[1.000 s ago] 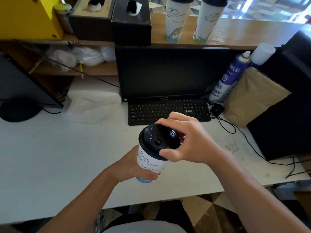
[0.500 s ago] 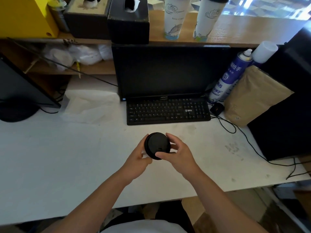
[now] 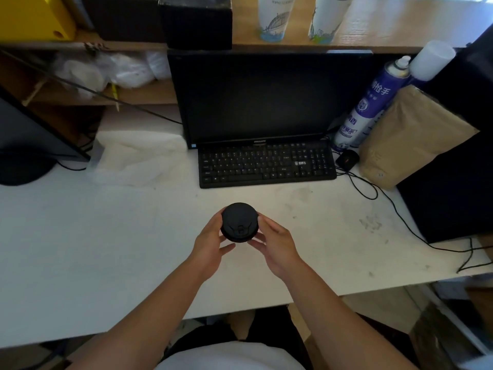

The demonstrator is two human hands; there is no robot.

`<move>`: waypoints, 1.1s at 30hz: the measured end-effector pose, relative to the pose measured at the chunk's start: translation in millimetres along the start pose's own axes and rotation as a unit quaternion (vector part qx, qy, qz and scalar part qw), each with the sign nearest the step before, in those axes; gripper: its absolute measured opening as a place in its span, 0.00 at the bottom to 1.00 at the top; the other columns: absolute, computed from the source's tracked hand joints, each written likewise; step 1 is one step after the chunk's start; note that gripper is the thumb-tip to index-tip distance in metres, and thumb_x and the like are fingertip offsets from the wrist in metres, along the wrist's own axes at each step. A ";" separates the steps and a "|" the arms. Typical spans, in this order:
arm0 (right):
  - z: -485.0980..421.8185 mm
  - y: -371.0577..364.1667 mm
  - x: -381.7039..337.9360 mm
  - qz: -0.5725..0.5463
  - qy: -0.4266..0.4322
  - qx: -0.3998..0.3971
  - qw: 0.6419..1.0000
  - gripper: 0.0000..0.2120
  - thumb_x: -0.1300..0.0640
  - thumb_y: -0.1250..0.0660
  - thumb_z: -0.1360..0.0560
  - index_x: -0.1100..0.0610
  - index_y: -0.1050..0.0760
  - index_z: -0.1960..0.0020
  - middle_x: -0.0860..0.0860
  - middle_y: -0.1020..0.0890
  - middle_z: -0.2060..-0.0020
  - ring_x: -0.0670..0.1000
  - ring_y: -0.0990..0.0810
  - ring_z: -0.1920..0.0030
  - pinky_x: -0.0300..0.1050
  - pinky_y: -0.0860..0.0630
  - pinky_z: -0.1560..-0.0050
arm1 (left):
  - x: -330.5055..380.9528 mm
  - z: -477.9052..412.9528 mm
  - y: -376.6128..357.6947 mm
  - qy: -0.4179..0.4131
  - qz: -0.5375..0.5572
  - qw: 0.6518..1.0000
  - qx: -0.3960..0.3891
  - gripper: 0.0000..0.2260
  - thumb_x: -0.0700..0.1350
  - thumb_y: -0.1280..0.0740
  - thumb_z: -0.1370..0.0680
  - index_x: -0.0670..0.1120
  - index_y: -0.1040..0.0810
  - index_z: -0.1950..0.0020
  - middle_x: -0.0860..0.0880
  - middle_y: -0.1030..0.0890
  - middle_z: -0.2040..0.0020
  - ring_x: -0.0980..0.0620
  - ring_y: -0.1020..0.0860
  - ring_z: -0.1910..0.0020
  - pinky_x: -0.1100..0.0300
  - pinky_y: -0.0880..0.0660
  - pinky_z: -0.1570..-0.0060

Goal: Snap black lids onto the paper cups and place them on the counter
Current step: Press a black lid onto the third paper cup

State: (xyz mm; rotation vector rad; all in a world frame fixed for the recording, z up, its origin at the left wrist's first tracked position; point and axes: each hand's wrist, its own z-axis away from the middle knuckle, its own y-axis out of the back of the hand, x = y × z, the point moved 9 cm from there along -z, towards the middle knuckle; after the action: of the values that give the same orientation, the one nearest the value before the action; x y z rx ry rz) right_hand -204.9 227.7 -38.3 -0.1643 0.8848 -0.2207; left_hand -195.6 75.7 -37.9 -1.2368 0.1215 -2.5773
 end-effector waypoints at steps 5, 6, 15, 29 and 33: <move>-9.3 -5.8 4.9 -0.001 -0.046 0.014 0.999 0.17 0.46 0.38 0.17 0.53 0.21 0.34 0.52 0.19 0.38 0.57 0.21 0.37 0.52 0.15 0.48 | 3.3 -9.4 -0.5 -0.024 -0.033 0.999 0.008 0.16 0.57 0.46 0.15 0.57 0.25 0.33 0.55 0.21 0.37 0.49 0.25 0.35 0.49 0.25 0.38; -10.9 -5.6 4.7 0.003 -0.049 0.015 0.999 0.18 0.45 0.39 0.17 0.54 0.21 0.35 0.52 0.19 0.38 0.57 0.21 0.37 0.52 0.15 0.49 | 5.0 -10.7 -1.0 -0.040 -0.047 0.998 0.011 0.17 0.58 0.47 0.15 0.57 0.25 0.32 0.55 0.21 0.37 0.50 0.25 0.35 0.49 0.26 0.39; -22.2 -5.7 -6.2 0.111 0.016 0.031 0.993 0.17 0.50 0.47 0.14 0.56 0.23 0.37 0.56 0.20 0.40 0.57 0.21 0.39 0.54 0.14 0.55 | 16.5 -24.4 3.5 -0.184 -0.155 0.970 0.044 0.15 0.48 0.51 0.13 0.50 0.26 0.36 0.51 0.21 0.42 0.50 0.22 0.40 0.47 0.21 0.41; -20.2 -10.9 -25.9 0.235 0.117 0.039 0.964 0.15 0.51 0.51 0.13 0.56 0.30 0.37 0.52 0.24 0.45 0.52 0.23 0.46 0.56 0.15 0.50 | 44.2 -14.2 -3.9 -0.287 -0.306 0.907 0.026 0.15 0.39 0.46 0.14 0.45 0.28 0.31 0.51 0.22 0.39 0.56 0.23 0.40 0.75 0.29 0.40; -22.5 0.0 -10.0 0.104 0.044 0.072 0.991 0.07 0.54 0.44 0.15 0.52 0.28 0.48 0.54 0.22 0.44 0.56 0.21 0.42 0.55 0.17 0.44 | 45.6 -11.0 0.9 -0.288 -0.308 0.906 0.038 0.16 0.37 0.45 0.15 0.45 0.26 0.30 0.51 0.21 0.38 0.52 0.23 0.37 0.67 0.26 0.37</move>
State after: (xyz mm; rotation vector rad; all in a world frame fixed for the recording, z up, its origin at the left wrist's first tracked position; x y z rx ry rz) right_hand -228.6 229.2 -44.9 0.0715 0.9632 -0.0974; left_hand -231.0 61.3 -10.8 -2.2224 -0.5730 -2.4838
